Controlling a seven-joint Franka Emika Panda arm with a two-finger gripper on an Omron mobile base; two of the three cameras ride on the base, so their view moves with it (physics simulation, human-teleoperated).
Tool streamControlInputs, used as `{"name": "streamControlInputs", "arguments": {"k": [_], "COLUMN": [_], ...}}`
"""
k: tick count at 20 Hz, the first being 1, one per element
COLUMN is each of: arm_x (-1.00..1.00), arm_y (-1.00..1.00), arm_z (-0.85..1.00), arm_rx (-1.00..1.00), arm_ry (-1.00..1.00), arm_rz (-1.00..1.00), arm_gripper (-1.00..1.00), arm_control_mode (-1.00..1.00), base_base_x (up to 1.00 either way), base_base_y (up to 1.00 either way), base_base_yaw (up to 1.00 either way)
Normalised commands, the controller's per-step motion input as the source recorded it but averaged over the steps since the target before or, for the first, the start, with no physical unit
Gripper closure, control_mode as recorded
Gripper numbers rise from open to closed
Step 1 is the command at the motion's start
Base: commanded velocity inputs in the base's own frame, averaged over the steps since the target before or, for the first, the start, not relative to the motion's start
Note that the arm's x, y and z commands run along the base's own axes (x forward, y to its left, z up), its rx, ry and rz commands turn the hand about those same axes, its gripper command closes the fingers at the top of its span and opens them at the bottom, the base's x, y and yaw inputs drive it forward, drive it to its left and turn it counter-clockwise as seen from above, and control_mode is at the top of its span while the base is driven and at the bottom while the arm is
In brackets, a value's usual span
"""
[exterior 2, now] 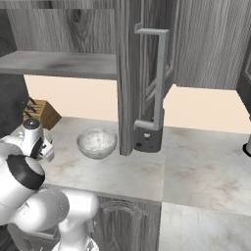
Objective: Open the cabinet. Pick the bowls from the counter and place them in the cabinet. Then close the cabinet.
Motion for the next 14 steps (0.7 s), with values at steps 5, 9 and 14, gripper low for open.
{"name": "streamControlInputs", "arguments": {"k": [5,9,14], "arm_x": [0.0,-0.04,-0.59], "arm_y": [0.21,0.01,-0.49], "arm_z": [-0.44,-0.31,0.34], "arm_rx": [-0.01,-0.01,0.0], "arm_ry": [0.03,0.08,0.08], "arm_rz": [0.0,-0.02,-0.23], "arm_gripper": [1.0,1.0,1.0], "arm_control_mode": [-1.0,-1.0,-1.0], "base_base_x": [0.0,0.0,0.0], "base_base_y": [0.0,0.0,0.0], "base_base_yaw": [0.0,0.0,0.0]}}
